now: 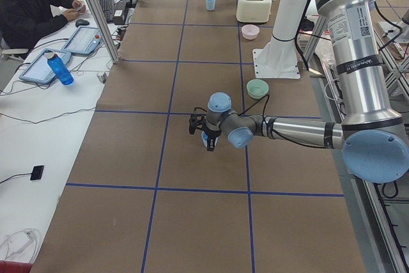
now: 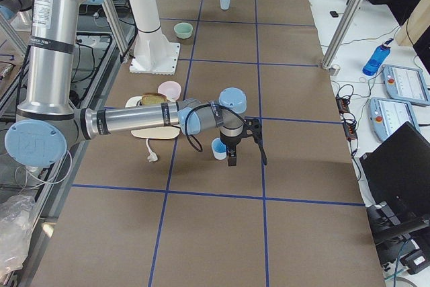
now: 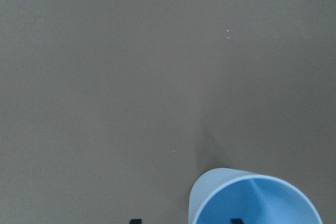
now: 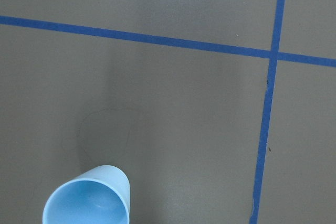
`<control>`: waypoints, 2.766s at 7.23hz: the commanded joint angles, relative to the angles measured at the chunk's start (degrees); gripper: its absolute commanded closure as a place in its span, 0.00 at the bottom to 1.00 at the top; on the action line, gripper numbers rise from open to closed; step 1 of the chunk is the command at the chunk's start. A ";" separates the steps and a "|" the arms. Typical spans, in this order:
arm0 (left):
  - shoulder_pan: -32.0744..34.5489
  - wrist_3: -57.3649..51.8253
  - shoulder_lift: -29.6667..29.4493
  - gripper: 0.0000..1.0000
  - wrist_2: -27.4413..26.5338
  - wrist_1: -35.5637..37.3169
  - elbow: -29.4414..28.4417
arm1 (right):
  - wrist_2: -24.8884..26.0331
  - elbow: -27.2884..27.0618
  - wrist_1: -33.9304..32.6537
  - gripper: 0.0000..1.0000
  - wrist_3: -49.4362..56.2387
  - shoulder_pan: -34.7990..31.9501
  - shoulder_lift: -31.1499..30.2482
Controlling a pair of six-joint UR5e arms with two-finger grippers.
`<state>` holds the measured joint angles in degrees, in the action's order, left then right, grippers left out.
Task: Stack blue cups with both arms
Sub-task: 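Lower the left gripper onto its light-blue cup while the right gripper descends, then close the left gripper on its cup while the right gripper grasps the other cup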
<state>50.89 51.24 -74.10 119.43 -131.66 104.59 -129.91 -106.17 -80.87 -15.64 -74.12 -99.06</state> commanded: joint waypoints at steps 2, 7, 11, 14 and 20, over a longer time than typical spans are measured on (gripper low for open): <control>-0.27 0.09 -0.08 1.00 0.10 -0.78 0.09 | -0.08 0.00 0.01 0.00 0.00 -0.06 0.01; 1.13 0.17 -0.87 1.00 6.84 -0.09 3.60 | -0.60 1.93 -0.08 0.00 -0.17 0.81 -0.08; 2.10 0.44 -10.43 1.00 6.78 19.57 11.16 | -1.04 5.08 7.11 0.00 -10.97 7.40 2.63; 2.10 0.96 -13.69 1.00 6.52 23.18 11.51 | -0.95 9.05 9.75 0.00 -10.99 7.85 4.14; 2.10 1.49 -17.66 1.00 6.16 28.82 12.48 | -1.75 8.44 18.81 0.00 -14.76 8.02 -0.87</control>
<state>52.97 52.62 -91.15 125.60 -103.64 117.01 -131.59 -97.71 -63.44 -29.57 -66.20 -99.16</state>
